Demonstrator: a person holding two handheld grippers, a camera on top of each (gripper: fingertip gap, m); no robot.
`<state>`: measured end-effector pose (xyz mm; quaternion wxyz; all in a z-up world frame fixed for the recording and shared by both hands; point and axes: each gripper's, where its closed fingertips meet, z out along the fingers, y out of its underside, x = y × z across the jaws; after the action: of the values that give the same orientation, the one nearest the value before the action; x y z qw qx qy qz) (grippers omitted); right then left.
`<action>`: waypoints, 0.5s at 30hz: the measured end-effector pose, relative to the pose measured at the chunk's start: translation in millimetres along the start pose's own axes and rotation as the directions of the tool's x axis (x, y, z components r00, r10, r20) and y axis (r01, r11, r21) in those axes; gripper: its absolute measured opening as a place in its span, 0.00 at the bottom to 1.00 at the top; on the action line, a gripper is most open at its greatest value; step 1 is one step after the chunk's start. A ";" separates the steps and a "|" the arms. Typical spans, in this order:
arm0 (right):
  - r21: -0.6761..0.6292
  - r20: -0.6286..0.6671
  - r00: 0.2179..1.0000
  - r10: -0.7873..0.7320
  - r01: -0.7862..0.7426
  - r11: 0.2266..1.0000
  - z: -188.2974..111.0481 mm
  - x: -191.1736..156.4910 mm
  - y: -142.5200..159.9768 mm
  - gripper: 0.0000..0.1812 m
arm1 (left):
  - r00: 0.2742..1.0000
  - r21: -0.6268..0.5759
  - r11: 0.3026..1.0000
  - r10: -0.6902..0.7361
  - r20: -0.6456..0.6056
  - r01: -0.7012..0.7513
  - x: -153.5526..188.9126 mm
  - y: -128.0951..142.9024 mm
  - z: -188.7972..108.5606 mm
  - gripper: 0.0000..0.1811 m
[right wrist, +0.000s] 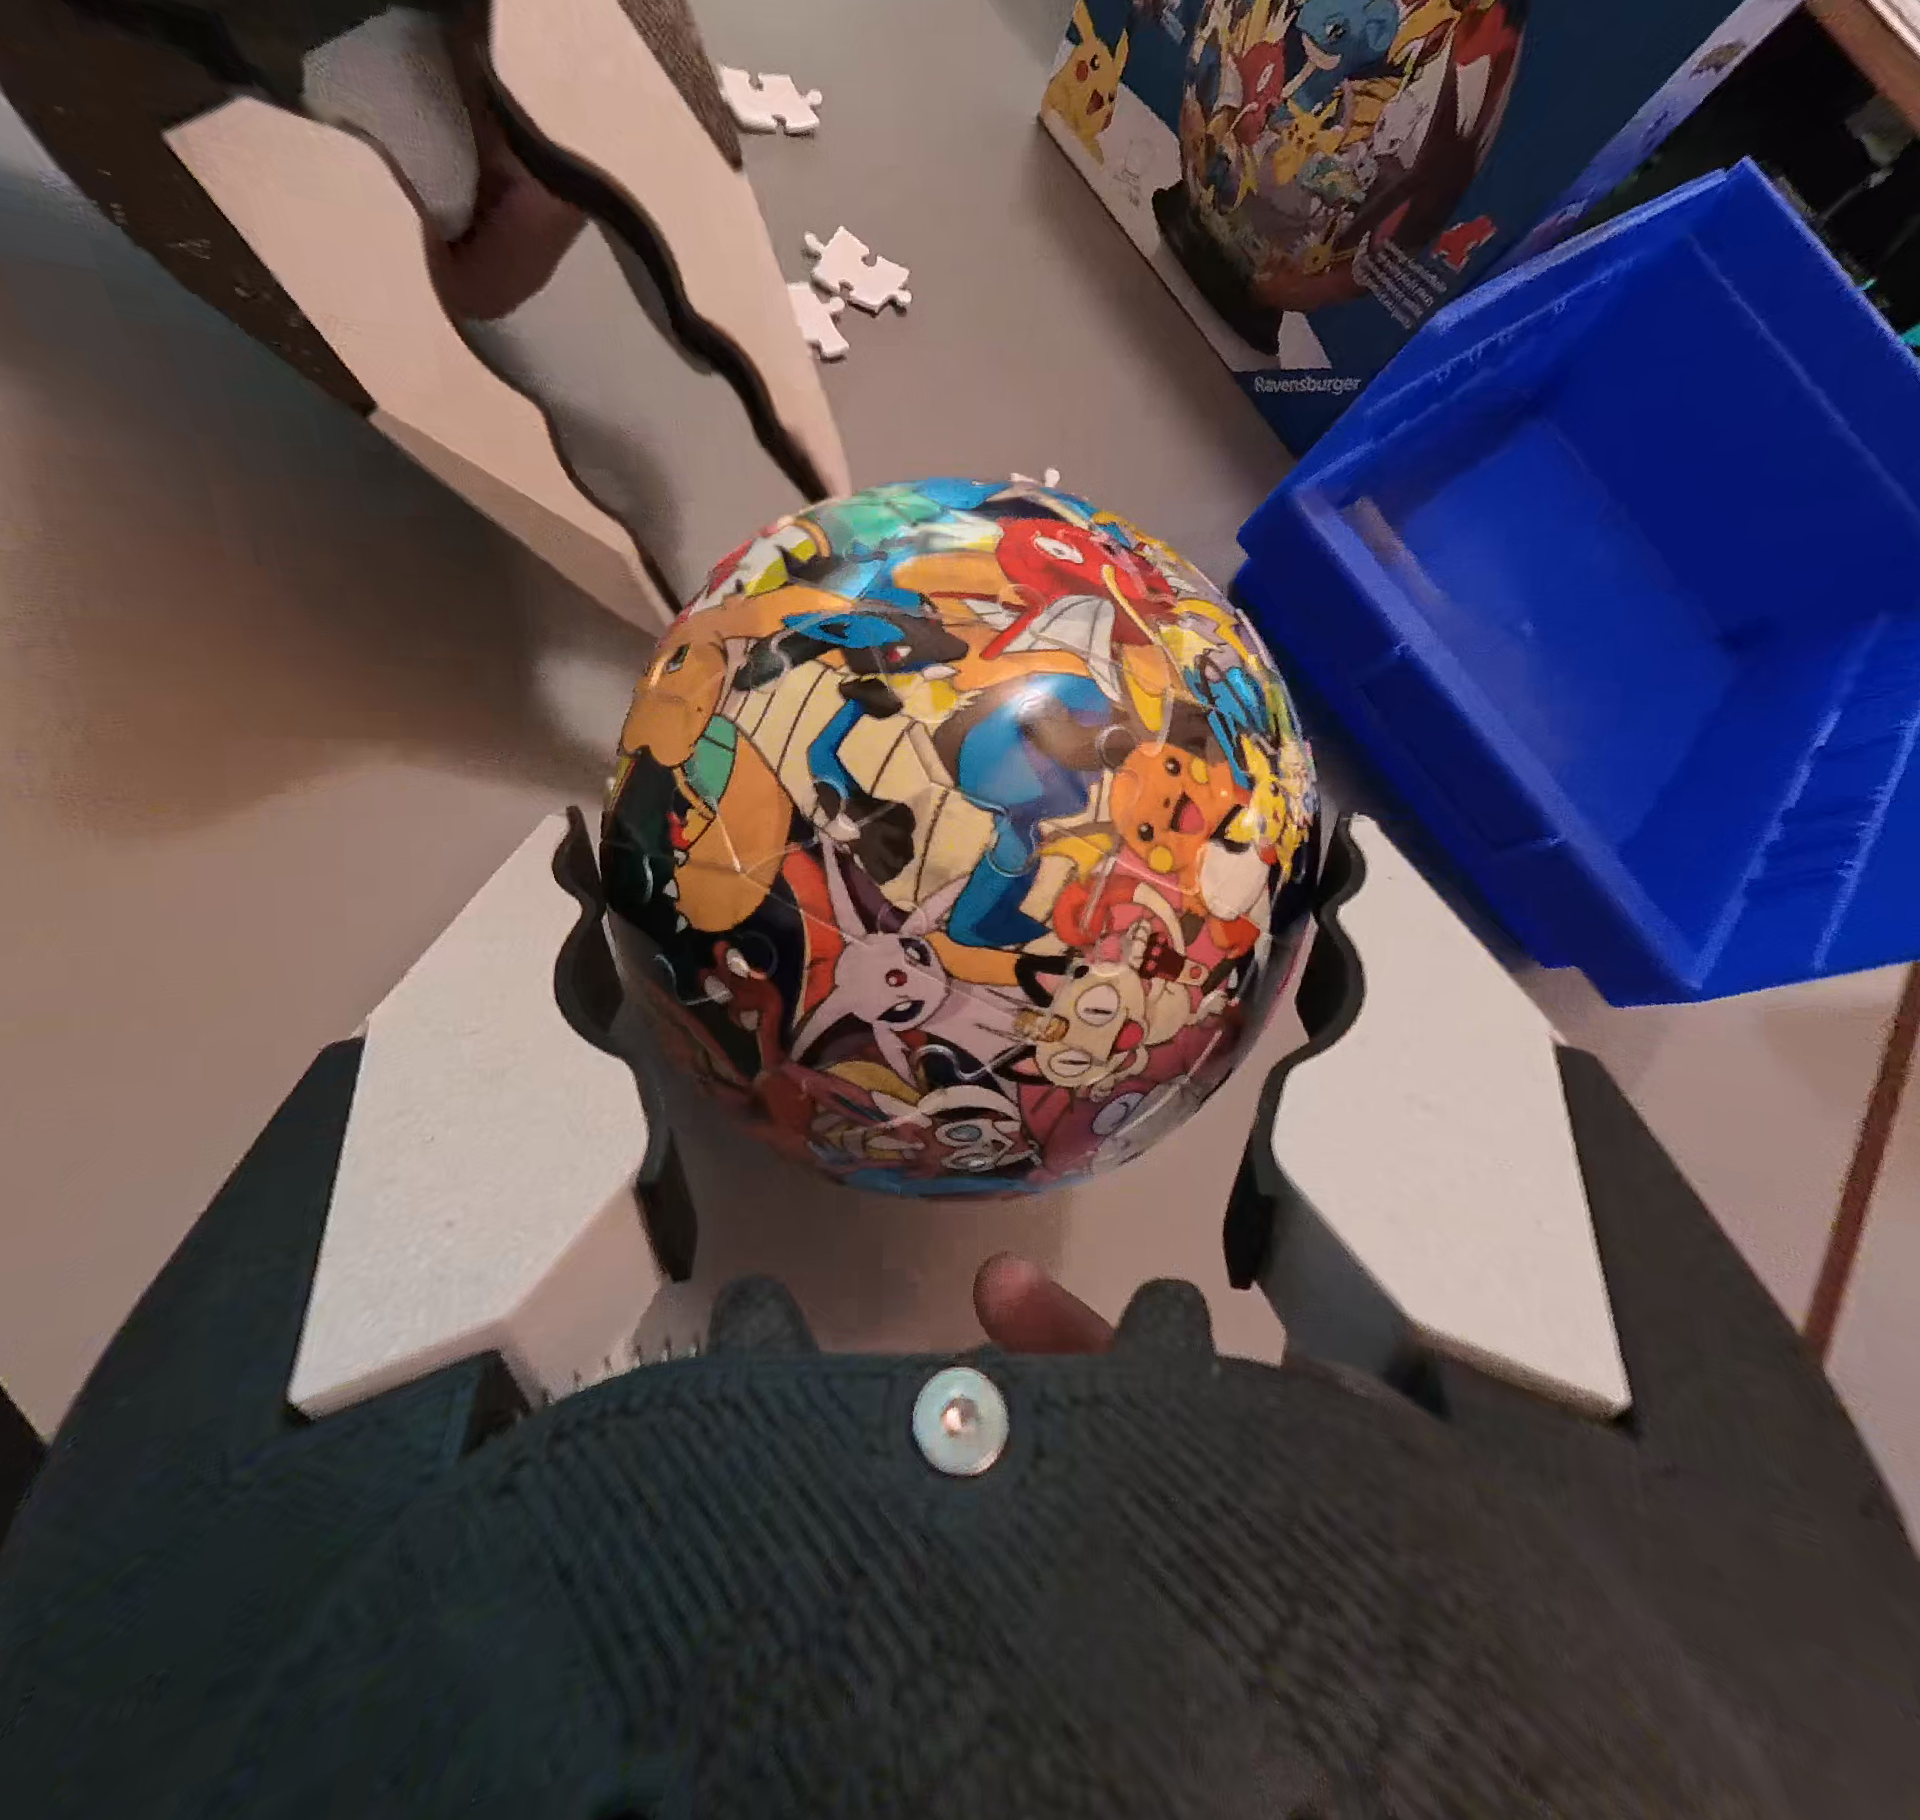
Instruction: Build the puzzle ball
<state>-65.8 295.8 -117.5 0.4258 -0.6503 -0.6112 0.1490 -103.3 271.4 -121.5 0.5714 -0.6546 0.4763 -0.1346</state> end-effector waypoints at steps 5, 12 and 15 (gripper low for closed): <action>0.069 0.058 0.990 0.129 -0.133 0.989 -1.3 1.9 -1.8 0.73 | 0.899 0.097 0.914 0.359 0.252 -0.393 -6.1 -27.3 -7.0 0.25; 0.149 0.111 0.965 0.240 -0.255 0.955 -3.6 4.4 -4.0 0.72 | 0.865 0.089 0.886 0.417 0.279 -0.456 -1.3 -29.1 -0.7 0.27; 0.177 0.109 0.964 0.243 -0.259 0.949 -6.1 5.9 -5.0 0.71 | 0.893 0.087 0.908 0.381 0.239 -0.411 -4.7 -21.9 -9.6 0.25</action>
<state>-63.5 298.4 -108.2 0.4369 -0.6721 -0.5242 0.2874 -102.3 266.7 -97.5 0.6782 -0.5141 0.5245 0.0250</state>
